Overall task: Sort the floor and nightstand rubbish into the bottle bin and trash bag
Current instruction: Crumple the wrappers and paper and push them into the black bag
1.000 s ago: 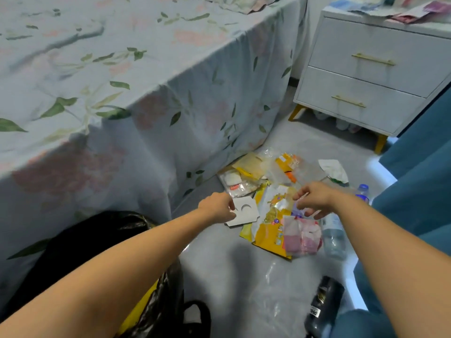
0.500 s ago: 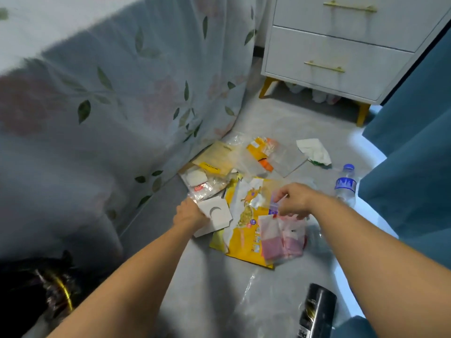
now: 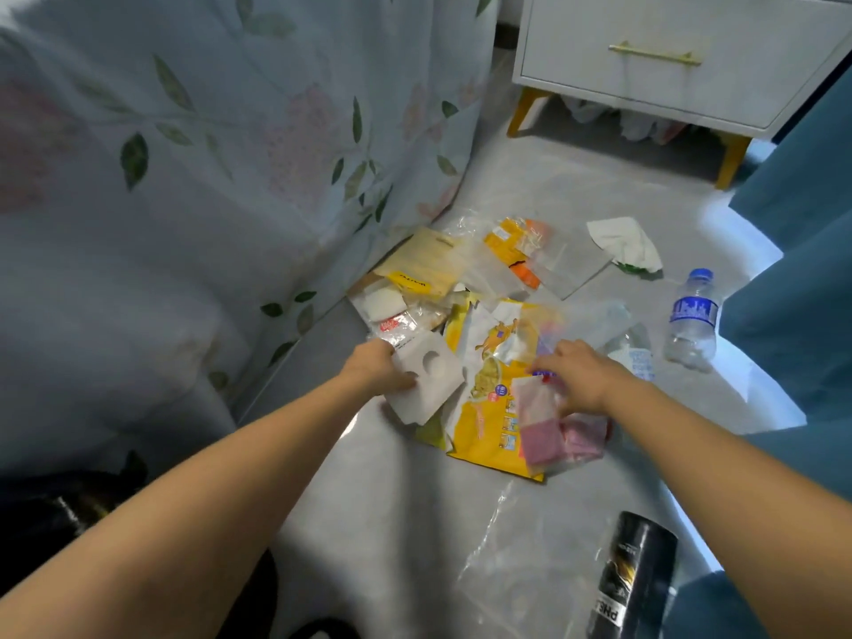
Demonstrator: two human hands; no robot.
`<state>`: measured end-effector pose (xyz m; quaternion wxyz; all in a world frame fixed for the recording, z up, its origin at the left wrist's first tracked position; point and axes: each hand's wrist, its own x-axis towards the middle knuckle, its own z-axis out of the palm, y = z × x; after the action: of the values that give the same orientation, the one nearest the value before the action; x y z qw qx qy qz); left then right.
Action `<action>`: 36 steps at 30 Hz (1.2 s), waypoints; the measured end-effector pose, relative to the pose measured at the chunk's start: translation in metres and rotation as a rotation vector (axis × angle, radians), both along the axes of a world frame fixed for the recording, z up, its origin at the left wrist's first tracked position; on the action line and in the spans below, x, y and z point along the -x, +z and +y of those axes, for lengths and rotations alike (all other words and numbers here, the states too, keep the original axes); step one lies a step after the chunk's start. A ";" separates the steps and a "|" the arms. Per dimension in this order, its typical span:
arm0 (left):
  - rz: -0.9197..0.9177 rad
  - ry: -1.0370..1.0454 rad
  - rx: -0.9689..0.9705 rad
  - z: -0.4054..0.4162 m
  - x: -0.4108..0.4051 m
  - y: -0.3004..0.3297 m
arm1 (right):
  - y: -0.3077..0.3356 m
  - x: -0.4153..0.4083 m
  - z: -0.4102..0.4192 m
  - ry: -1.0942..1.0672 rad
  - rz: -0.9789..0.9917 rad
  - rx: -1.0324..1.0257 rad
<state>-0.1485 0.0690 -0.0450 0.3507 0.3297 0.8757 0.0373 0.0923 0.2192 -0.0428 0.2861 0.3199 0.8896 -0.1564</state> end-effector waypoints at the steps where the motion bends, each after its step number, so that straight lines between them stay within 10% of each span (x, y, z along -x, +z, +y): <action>1: -0.049 0.008 -0.013 0.001 -0.003 0.005 | -0.004 0.000 -0.004 0.027 -0.022 -0.020; 15: -0.314 0.252 -0.417 -0.042 -0.041 0.073 | -0.002 0.000 -0.070 -0.022 0.163 -0.239; 28: -0.603 0.819 -1.013 -0.178 -0.069 0.213 | 0.192 0.014 -0.122 -0.962 1.064 0.600; 36: -0.547 0.804 -1.116 -0.270 -0.068 0.262 | 0.353 0.062 -0.235 -0.651 1.055 1.026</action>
<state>-0.0803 -0.2011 0.2173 0.2958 0.0919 0.6611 0.6834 0.0301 -0.0157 0.3101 -0.1206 0.2759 0.5871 -0.7515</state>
